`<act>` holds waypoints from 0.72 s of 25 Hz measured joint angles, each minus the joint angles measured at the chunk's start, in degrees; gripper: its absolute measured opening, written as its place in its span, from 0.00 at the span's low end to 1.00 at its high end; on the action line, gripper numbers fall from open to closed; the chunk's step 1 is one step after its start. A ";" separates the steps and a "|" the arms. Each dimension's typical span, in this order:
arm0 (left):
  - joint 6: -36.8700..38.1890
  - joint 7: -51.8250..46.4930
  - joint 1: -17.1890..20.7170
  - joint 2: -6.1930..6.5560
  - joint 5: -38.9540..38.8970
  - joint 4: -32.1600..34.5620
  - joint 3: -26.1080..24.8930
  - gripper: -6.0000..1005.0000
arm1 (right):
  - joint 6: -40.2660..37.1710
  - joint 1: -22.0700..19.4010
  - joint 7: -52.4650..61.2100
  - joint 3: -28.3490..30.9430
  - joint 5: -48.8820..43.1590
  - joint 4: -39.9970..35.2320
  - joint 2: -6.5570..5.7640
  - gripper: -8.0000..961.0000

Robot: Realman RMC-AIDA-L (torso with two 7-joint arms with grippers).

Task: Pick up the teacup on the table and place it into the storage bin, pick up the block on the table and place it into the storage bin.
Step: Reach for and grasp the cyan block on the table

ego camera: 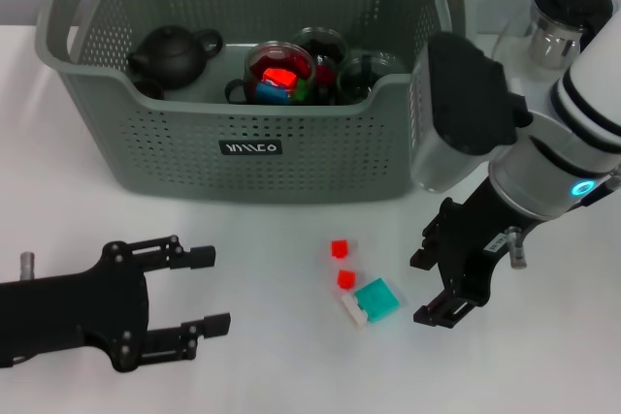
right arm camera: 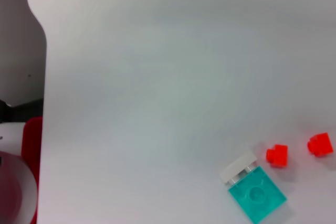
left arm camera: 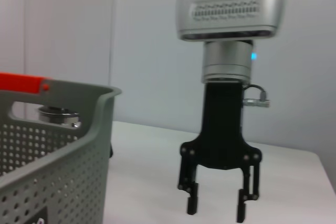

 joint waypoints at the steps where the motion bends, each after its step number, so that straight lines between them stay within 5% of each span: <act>1: -0.18 -0.01 0.06 -0.10 0.20 -0.04 -0.19 0.70 | 0.47 -0.01 0.00 -0.58 -0.02 0.07 0.00 0.71; 18: -1.70 -0.02 -0.38 -0.49 -0.01 -1.42 -3.00 0.70 | 17.06 -0.54 -0.38 -15.17 1.62 4.80 0.55 0.71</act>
